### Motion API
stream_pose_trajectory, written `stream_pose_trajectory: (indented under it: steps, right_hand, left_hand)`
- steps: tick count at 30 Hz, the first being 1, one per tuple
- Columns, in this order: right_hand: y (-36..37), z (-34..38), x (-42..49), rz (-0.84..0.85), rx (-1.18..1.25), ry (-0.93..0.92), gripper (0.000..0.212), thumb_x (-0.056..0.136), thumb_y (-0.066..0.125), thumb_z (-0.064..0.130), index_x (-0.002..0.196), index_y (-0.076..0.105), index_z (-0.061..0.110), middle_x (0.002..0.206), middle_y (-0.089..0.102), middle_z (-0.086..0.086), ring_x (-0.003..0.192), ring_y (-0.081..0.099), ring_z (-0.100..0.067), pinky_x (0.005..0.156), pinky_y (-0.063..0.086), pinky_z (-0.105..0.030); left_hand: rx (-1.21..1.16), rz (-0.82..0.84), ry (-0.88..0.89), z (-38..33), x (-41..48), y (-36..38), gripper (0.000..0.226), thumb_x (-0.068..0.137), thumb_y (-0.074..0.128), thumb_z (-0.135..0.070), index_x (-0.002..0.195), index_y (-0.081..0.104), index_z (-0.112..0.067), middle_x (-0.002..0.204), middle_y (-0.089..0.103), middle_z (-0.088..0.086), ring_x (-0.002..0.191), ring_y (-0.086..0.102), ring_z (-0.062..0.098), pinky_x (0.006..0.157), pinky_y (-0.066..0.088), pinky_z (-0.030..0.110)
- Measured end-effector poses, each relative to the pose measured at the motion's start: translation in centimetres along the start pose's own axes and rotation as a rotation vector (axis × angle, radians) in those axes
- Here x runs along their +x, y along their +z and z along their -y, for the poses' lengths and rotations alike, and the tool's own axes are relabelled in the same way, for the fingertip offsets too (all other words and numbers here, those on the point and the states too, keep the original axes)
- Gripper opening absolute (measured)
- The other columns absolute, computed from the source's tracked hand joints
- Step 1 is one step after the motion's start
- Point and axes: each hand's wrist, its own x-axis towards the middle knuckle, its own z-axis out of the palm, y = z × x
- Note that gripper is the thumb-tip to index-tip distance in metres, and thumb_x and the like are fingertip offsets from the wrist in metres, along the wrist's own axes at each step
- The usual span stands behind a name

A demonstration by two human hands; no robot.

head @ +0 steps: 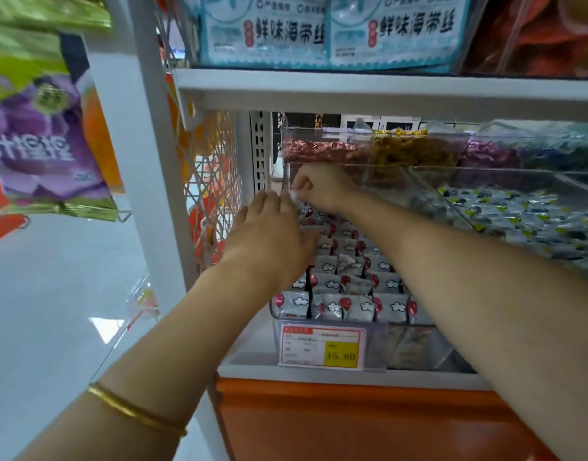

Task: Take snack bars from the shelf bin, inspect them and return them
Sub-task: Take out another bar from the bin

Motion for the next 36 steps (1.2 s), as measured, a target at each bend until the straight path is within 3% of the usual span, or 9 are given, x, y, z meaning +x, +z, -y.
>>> stream_pose_trajectory:
  steps: [2,5,9,17,21,25,30,34,36]
  right_hand:
    - [0.3,0.0,0.2,0.045,-0.09,0.008,0.02,0.094,0.047,0.015,0.101,0.065,0.012,0.11,0.064,-0.007,0.105,0.057,-0.024,0.097,0.043,-0.047]
    - [0.2,-0.5,0.8,-0.019,-0.041,0.033,0.02,0.094,0.044,0.011,0.102,0.062,0.011,0.107,0.063,-0.007,0.1,0.058,-0.022,0.088,0.046,-0.039]
    - [0.4,-0.9,2.2,-0.138,-0.123,0.031,0.018,0.091,0.049,0.006,0.102,0.062,0.01,0.109,0.062,-0.006,0.103,0.056,-0.02,0.089,0.047,-0.036]
    - [2.2,-0.4,4.0,-0.143,-0.427,0.047,0.016,0.088,0.06,0.012,0.103,0.064,0.007,0.11,0.058,-0.007,0.112,0.048,-0.024,0.09,0.047,-0.037]
    - [1.3,-0.1,3.9,-0.178,-0.175,0.079,0.014,0.091,0.056,0.016,0.096,0.064,0.006,0.099,0.065,-0.008,0.092,0.06,-0.018,0.085,0.052,-0.032]
    - [-1.0,0.6,1.6,-0.422,0.024,0.043,0.013,0.095,0.05,0.017,0.097,0.058,0.007,0.086,0.055,0.004,0.075,0.053,-0.004,0.067,0.042,-0.015]
    - [-4.4,1.2,-4.2,-0.652,0.309,0.09,0.012,0.095,0.051,0.014,0.099,0.058,0.005,0.095,0.056,0.0,0.085,0.052,-0.013,0.069,0.037,-0.017]
    - [-7.2,1.7,-10.9,-0.589,0.658,0.185,0.01,0.094,0.052,0.011,0.085,0.053,0.013,0.094,0.065,-0.011,0.076,0.065,-0.031,0.068,0.055,-0.04]
    - [-7.7,1.8,-14.5,-0.539,0.8,0.206,0.011,0.095,0.05,0.008,0.085,0.053,0.009,0.088,0.063,-0.008,0.066,0.063,-0.025,0.058,0.055,-0.033]
  left_hand:
    - [-0.064,-0.018,0.004,0.1,0.1,0.2,0.071,0.096,0.03,-0.049,0.149,0.005,-0.008,0.158,0.006,0.008,0.145,-0.001,0.021,0.116,0.003,0.037]
    - [-0.121,-0.051,0.017,0.4,0.2,0.6,0.07,0.096,0.034,-0.046,0.149,0.009,-0.009,0.158,0.01,0.007,0.145,0.002,0.021,0.116,0.005,0.037]
    - [-0.17,-0.093,0.032,0.3,0.3,1.0,0.068,0.095,0.036,-0.044,0.148,0.012,-0.007,0.156,0.014,0.007,0.145,0.006,0.022,0.116,0.011,0.038]
    - [-0.238,-0.111,0.041,0.4,0.6,1.4,0.068,0.095,0.041,-0.038,0.149,0.01,-0.008,0.156,0.014,0.005,0.144,0.006,0.02,0.115,0.012,0.035]
    - [-0.259,-0.113,0.032,0.4,0.6,1.6,0.069,0.094,0.042,-0.038,0.149,0.01,-0.009,0.156,0.014,0.005,0.144,0.005,0.02,0.115,0.014,0.036]
    - [-0.3,-0.125,0.027,0.5,0.7,1.5,0.068,0.094,0.043,-0.038,0.148,0.014,-0.008,0.154,0.019,0.006,0.142,0.01,0.02,0.114,0.017,0.037]
    - [-0.354,-0.21,0.041,0.8,-0.2,0.7,0.066,0.095,0.043,-0.04,0.147,0.018,-0.009,0.153,0.022,0.008,0.14,0.016,0.023,0.112,0.02,0.04]
    - [-0.388,-0.542,0.098,0.2,-3.0,-0.3,0.051,0.095,0.046,-0.036,0.137,0.038,-0.008,0.139,0.039,0.01,0.127,0.034,0.024,0.1,0.028,0.027]
    - [-0.504,-0.495,0.113,-0.5,-4.5,-0.4,0.051,0.094,0.047,-0.039,0.136,0.043,-0.01,0.131,0.044,0.008,0.112,0.046,0.019,0.092,0.032,0.022]
